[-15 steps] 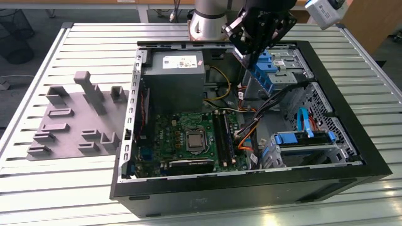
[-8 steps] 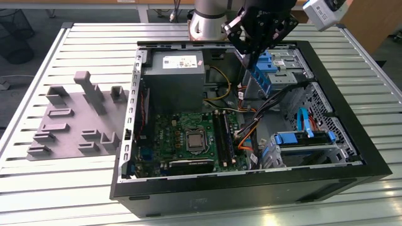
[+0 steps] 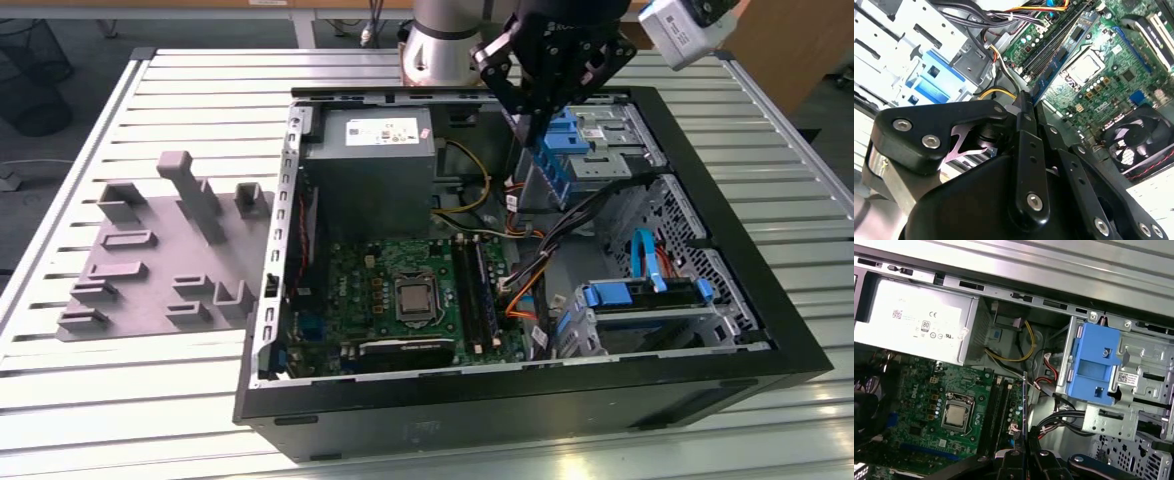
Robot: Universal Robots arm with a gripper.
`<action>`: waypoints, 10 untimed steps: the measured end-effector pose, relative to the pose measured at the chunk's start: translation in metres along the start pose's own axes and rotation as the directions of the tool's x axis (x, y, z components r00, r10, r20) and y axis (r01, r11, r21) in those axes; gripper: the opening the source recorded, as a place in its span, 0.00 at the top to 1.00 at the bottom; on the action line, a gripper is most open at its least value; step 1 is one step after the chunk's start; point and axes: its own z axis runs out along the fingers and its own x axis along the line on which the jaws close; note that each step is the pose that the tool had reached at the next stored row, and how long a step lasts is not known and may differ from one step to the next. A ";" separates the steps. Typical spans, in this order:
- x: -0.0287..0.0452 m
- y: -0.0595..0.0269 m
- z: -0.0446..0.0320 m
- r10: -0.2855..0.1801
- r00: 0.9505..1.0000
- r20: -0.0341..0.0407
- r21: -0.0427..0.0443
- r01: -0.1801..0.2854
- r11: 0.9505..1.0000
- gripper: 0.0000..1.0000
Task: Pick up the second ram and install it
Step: 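Insert the second ram into the second slot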
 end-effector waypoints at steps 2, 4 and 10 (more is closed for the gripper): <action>0.0000 0.0000 0.0000 0.016 1.000 0.000 0.000 -0.016 1.000 0.86; 0.0000 0.0000 0.0000 0.016 1.000 0.000 0.000 -0.016 1.000 0.86; 0.0002 0.0000 0.0001 0.049 0.999 0.002 0.001 -0.049 0.999 0.86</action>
